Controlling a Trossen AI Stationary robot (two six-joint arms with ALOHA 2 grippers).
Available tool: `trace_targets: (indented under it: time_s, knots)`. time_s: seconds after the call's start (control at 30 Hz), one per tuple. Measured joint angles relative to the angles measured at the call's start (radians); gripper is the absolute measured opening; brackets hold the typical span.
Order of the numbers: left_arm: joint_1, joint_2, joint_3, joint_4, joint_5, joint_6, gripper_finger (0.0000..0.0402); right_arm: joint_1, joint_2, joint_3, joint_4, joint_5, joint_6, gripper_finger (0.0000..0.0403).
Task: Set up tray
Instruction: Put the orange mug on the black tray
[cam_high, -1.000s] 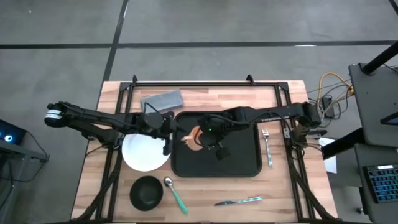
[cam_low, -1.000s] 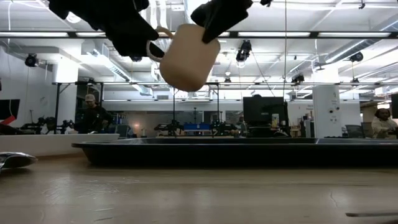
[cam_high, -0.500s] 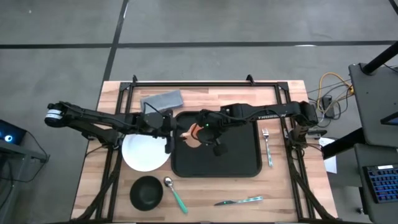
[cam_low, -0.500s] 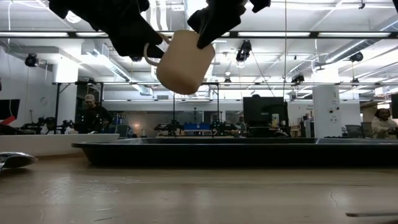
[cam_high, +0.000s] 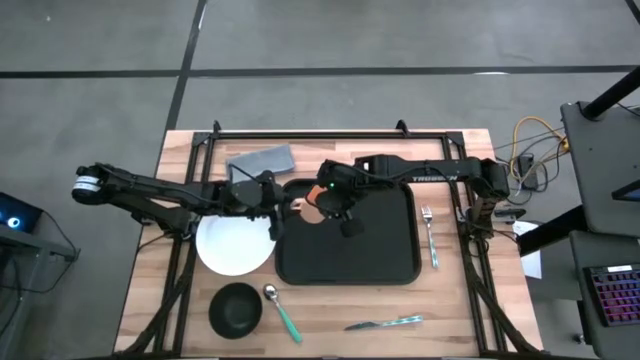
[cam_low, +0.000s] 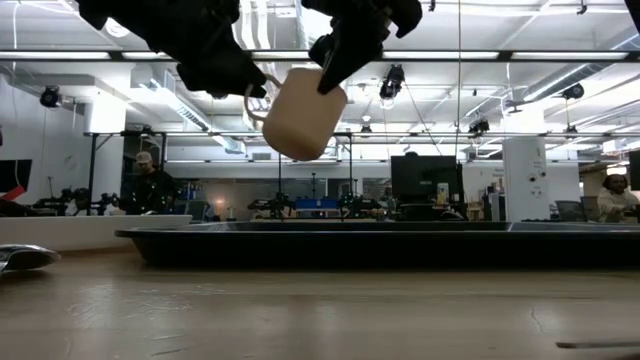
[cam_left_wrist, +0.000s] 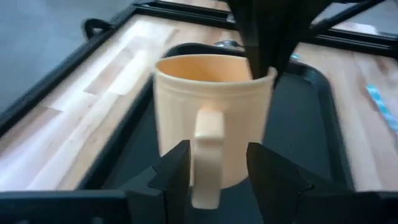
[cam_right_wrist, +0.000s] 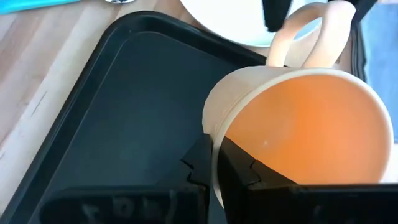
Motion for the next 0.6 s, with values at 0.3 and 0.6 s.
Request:
trace_targets:
  time_s: [0.3,0.6]
  knots:
    - [-0.001,0.000,0.000,0.000,-0.031,0.000,0.0124,0.000,0.000,-0.001,-0.007,-0.051,0.018,0.0008]
    - [-0.002,0.000,0.000,0.002,-0.028,0.014,0.0029,0.000,0.000,-0.004,-0.005,-0.050,0.025,0.0008]
